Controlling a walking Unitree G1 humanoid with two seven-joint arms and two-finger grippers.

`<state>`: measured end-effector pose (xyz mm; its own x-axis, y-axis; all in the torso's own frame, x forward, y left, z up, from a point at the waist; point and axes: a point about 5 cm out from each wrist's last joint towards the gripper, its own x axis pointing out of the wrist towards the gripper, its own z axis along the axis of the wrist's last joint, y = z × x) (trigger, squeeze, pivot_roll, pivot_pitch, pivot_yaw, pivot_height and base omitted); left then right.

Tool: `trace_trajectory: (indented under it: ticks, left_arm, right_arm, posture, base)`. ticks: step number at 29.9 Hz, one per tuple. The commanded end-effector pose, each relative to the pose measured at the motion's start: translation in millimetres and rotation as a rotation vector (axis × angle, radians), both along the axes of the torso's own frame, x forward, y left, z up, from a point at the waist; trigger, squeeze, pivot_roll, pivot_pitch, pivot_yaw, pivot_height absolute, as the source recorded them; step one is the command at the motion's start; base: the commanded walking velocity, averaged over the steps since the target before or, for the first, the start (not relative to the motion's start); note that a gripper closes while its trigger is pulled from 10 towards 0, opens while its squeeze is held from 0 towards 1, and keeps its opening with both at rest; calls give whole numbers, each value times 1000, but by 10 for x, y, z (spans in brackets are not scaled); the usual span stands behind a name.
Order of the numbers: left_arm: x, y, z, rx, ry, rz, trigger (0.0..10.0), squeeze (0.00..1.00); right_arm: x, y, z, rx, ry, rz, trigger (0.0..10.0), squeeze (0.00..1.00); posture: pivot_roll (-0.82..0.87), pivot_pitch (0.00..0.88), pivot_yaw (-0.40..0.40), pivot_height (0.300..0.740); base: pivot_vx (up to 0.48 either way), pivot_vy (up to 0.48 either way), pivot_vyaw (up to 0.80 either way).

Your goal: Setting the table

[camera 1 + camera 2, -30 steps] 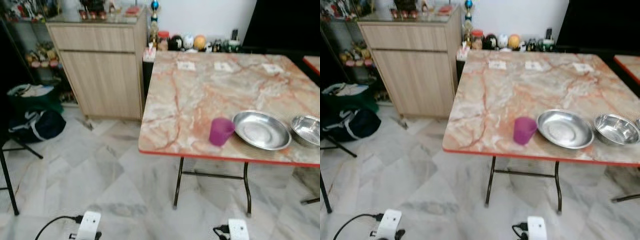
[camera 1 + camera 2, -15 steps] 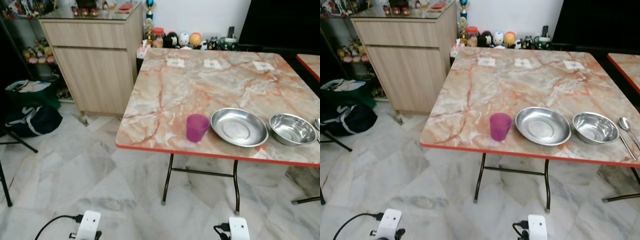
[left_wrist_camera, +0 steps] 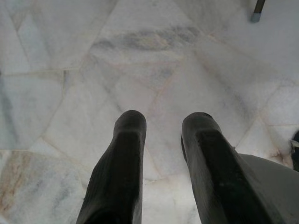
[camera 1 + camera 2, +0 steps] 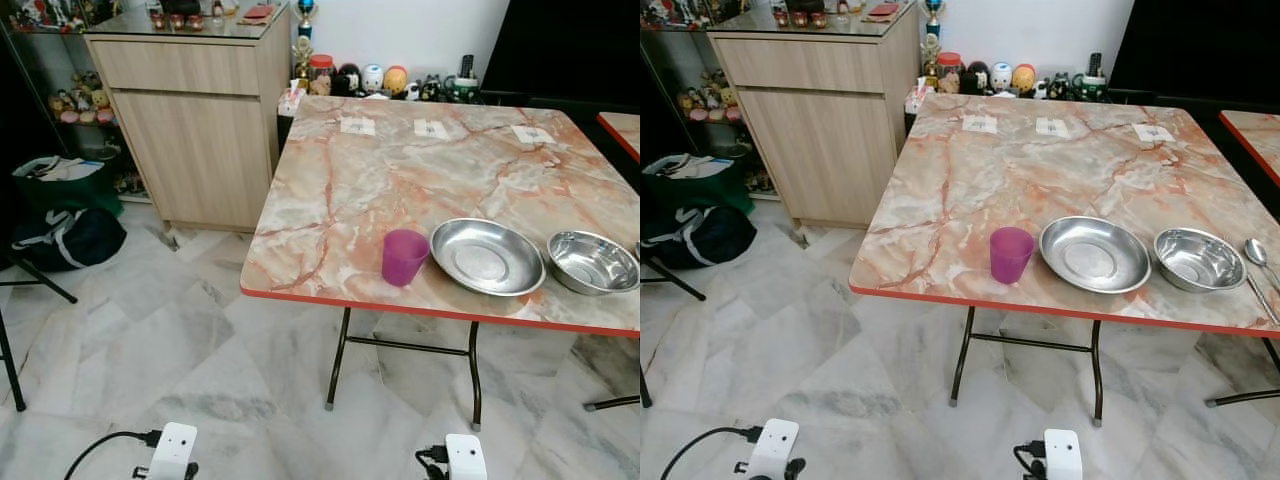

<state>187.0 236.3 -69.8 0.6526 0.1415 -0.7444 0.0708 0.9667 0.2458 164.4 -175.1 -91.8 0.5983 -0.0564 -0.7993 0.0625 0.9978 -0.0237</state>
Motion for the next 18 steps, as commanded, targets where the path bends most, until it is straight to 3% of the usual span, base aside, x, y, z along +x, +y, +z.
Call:
trace_trajectory:
  ticks: [1,8,12,15,18]
  left_arm:
    - [205,-167,53,-110,38,-80,10000,0]
    - [152,-200,15,-111,60,-88,10000,0]
    - [194,-184,43,-107,49,-95,10000,0]
    - [250,-194,71,-118,20,-54,10000,0]
    - [251,-221,66,-121,22,-63,10000,0]
  right_arm:
    - [30,-22,-11,178,54,-253,10000,0]
    - [-6,-21,-26,177,58,-292,10000,0]
    - [-8,-25,-26,200,52,-312,10000,0]
    - [25,-64,-7,167,54,-219,10000,0]
    - [37,-78,0,166,47,-221,10000,0]
  posture:
    - [58,0,4,740]
    - [60,0,30,740]
    - [54,0,-23,740]
    - [75,0,-54,740]
    - [73,0,-56,740]
  base:
    - [0,0,0]
    - [0,0,0]
    - [0,0,0]
    - [0,0,0]
    - [0,0,0]
